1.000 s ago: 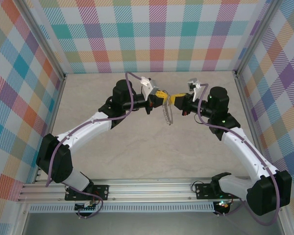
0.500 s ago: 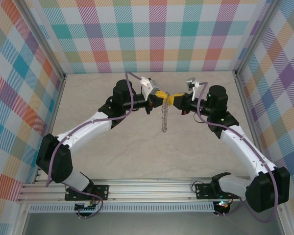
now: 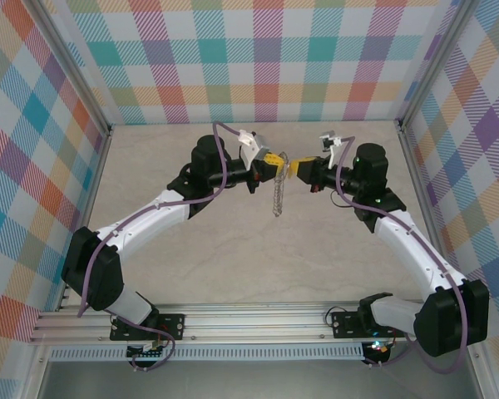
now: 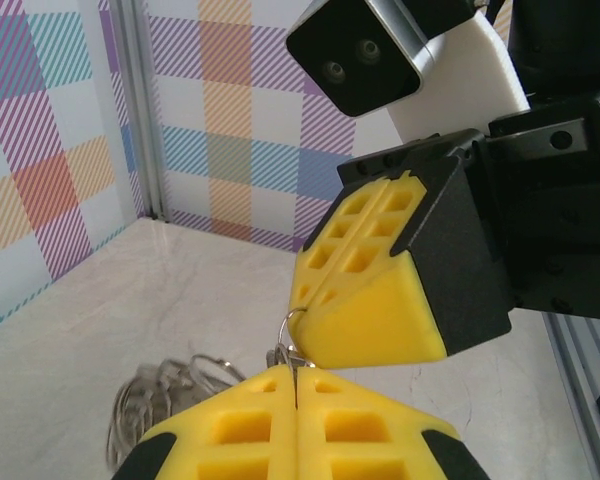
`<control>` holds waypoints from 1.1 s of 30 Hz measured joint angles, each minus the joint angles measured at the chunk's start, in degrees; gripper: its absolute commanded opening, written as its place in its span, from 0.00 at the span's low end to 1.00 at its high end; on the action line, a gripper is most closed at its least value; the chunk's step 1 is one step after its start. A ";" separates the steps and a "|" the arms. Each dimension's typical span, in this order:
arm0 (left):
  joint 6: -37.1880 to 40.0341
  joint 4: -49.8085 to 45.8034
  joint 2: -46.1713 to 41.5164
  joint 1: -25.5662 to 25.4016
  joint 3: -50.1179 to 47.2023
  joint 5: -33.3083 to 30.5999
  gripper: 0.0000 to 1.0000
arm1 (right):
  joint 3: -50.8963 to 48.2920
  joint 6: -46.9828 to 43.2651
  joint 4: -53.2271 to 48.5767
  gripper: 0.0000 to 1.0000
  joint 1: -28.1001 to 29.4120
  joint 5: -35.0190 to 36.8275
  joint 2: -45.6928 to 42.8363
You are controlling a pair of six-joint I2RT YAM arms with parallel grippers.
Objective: Put the keys on the keyring
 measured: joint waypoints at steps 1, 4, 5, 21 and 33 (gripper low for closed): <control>0.00 0.02 0.00 0.00 0.00 0.00 0.00 | 0.00 0.13 0.04 0.00 -0.04 -0.20 0.00; 0.00 0.02 0.00 0.00 0.00 0.00 0.00 | 0.00 0.72 0.11 0.00 -0.22 -0.98 0.00; 0.00 0.02 0.00 0.00 0.00 0.00 0.00 | 0.00 0.90 0.17 0.00 -0.28 -1.27 0.04; -2.01 3.32 0.00 0.00 -0.04 -0.31 0.00 | 0.00 2.64 2.78 0.00 -1.01 -8.85 1.77; -3.04 5.22 0.00 -0.37 -0.04 0.11 0.00 | -0.87 3.69 2.25 0.33 -4.24 -11.23 0.20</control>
